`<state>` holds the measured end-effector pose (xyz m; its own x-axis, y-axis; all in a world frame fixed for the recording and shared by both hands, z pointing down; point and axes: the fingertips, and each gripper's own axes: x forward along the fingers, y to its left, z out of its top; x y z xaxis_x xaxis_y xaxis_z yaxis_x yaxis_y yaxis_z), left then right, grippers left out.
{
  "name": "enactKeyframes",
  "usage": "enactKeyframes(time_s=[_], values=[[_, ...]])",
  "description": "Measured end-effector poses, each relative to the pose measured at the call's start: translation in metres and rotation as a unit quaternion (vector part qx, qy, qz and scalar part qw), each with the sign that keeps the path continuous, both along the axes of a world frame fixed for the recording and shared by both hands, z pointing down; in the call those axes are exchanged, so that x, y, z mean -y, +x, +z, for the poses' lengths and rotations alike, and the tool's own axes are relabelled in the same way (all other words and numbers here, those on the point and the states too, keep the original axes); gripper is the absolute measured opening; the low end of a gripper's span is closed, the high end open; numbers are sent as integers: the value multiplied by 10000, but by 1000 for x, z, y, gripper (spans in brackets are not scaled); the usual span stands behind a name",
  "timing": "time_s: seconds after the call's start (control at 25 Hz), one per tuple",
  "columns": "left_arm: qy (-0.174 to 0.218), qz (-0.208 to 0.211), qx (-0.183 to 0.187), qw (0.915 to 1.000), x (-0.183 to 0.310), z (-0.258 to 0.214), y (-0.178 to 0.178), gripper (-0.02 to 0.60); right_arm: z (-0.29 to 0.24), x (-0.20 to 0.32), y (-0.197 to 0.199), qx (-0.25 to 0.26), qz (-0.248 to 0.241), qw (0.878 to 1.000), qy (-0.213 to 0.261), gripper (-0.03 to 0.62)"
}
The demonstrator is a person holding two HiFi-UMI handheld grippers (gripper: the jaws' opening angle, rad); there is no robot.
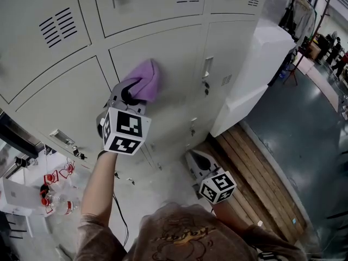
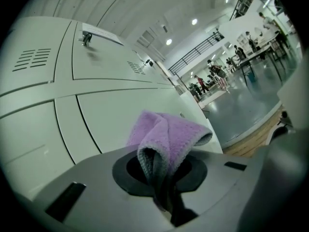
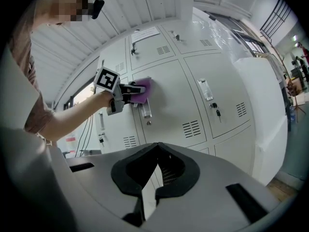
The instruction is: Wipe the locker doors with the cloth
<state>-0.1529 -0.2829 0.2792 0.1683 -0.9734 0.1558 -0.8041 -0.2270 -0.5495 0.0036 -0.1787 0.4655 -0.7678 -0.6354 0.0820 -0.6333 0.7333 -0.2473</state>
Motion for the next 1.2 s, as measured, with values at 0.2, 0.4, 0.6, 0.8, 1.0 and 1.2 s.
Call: enactKeyframes(time_s=[0.2, 0.4, 0.6, 0.8, 1.0, 1.2], values=[[-66, -51, -8, 10000, -1, 16, 2, 43, 0, 0, 4, -20, 10, 10000, -1, -2], [-251, -78, 11, 9997, -2, 38, 4, 42, 2, 1, 10, -39, 63, 10000, -24, -2], [-609, -169, -70, 9980, -3, 83, 3, 43, 3, 1, 13, -49, 74, 10000, -39, -2], [-857, -219, -226, 9958, -4, 118, 3, 43, 4, 2, 15, -62, 86, 9999, -52, -2], [-1019, -247, -298, 9940, -5, 146, 1, 43, 5, 4, 19, -81, 131, 9999, -65, -2], [-1260, -279, -315, 9911, -6, 178, -1, 43, 7, 6, 21, -87, 151, 9998, -84, -2]])
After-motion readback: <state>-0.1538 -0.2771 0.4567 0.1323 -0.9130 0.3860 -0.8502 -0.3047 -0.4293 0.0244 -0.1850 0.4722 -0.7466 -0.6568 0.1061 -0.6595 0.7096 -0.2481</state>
